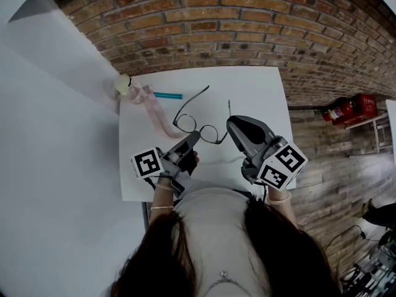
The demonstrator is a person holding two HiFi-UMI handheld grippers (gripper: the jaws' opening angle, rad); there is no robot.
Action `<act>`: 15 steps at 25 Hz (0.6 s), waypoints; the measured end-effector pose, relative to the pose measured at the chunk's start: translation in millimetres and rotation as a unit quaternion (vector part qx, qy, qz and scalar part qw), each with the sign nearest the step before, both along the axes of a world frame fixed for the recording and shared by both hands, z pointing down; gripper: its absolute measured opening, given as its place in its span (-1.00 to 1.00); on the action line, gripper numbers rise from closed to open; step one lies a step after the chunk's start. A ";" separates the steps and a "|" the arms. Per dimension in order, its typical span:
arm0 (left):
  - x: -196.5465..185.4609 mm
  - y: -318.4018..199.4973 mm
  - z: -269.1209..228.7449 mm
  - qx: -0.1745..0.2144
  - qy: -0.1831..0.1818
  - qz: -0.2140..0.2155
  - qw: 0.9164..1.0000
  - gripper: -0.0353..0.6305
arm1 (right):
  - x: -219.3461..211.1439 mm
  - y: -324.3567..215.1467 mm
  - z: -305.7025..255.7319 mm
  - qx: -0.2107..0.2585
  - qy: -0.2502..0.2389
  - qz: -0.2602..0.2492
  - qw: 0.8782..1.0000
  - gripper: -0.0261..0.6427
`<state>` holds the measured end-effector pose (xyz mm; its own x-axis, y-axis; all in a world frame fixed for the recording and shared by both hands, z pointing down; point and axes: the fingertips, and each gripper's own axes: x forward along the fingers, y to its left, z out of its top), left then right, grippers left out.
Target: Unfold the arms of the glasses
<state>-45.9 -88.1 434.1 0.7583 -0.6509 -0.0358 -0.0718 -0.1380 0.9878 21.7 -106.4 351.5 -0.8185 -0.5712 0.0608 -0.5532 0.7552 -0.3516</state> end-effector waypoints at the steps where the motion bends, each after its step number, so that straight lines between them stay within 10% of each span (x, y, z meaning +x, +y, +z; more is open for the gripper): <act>1: -0.2 -0.2 -0.3 0.000 0.001 -0.001 1.000 -0.82 | 0.6 -0.1 0.0 -0.001 0.000 0.001 1.000 -0.84; 15: -4.4 -1.3 0.4 -0.003 0.012 -0.012 1.000 -0.82 | 4.0 -0.1 -1.1 -0.004 -0.011 0.005 1.000 -0.84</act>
